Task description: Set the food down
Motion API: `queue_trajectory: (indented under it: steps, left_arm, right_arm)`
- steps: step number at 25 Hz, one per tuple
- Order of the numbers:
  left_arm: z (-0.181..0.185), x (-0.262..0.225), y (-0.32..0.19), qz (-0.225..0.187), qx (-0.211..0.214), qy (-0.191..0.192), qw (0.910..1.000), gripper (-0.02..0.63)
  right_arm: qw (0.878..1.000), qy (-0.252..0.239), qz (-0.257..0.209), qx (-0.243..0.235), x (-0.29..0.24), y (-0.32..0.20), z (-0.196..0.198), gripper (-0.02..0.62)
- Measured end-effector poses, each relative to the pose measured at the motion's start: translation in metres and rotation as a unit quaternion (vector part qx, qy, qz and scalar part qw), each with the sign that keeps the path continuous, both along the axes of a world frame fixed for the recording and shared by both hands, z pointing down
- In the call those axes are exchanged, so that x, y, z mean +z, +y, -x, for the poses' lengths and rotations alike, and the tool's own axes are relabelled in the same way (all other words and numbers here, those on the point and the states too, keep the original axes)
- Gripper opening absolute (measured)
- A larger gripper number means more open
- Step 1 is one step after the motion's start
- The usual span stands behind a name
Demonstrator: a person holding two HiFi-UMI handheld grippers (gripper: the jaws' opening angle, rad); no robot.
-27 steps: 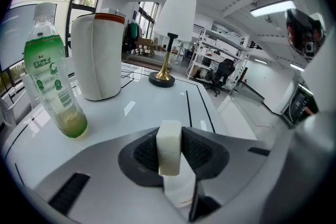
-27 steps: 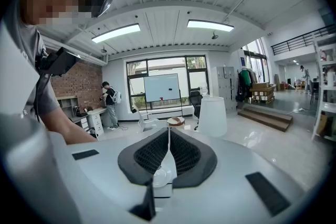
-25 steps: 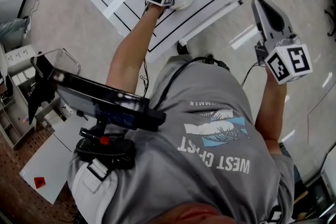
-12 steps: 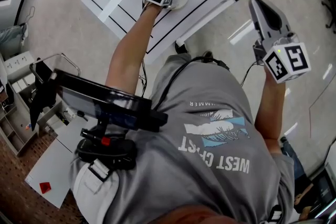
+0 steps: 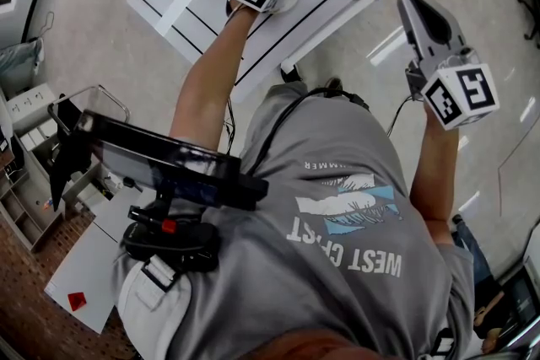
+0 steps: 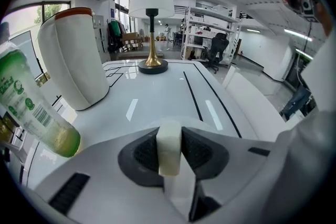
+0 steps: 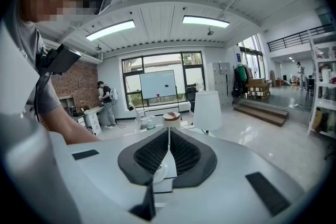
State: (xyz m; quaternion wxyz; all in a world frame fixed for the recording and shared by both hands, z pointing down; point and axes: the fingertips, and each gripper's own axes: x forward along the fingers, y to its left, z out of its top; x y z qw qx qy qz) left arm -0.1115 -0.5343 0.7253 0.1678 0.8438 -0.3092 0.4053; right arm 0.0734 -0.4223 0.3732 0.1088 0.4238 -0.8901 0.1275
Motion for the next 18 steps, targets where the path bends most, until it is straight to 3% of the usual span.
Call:
queue_trajectory:
  steps: [18]
  left_arm:
    - [0.0026,-0.001,-0.0083,-0.087,0.047,-0.104,0.9896,0.101]
  right_arm:
    - [1.0,0.001,0.012,-0.01,0.0063,-0.0114,-0.0056,0.008]
